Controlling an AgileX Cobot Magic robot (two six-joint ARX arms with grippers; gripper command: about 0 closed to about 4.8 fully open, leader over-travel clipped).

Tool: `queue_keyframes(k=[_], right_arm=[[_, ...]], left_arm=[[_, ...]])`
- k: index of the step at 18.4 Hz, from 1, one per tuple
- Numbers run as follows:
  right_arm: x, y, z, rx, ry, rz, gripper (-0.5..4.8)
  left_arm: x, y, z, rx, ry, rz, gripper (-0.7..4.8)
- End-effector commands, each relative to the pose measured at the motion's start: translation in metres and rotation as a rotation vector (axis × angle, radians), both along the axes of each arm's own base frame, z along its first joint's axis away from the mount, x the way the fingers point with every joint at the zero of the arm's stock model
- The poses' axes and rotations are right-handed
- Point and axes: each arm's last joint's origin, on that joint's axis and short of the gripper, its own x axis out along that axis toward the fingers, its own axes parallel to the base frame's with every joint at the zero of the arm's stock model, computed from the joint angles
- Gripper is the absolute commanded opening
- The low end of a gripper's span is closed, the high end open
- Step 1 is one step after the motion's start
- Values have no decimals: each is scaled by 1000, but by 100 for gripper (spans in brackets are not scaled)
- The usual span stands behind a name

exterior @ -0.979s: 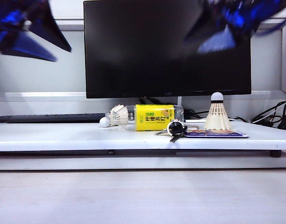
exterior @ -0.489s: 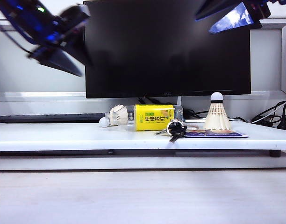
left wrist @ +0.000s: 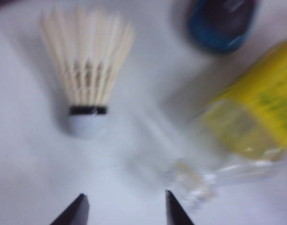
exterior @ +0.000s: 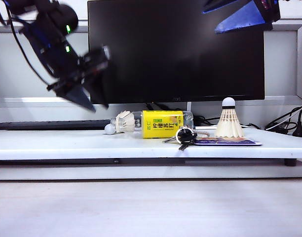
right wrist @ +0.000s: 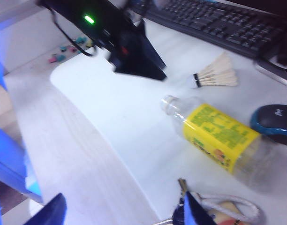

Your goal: Stack the badminton balls on the table vertically.

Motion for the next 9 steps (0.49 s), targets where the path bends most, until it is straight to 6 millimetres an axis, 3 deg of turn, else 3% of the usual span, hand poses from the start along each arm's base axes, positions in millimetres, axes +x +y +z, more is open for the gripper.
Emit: queue_keyframes(k=[1,5,9], right_arm=[[-1,0,3,9,-7,9,323],[-1,0,2,7,-7,4,323],[-1,0,2,6,-6,4,323]], left_arm=[[6,-2,-5,43,-30,9,220],[9,-10,-7,41,-58,41,221],[8,-36,-10,136,-154,68,243]])
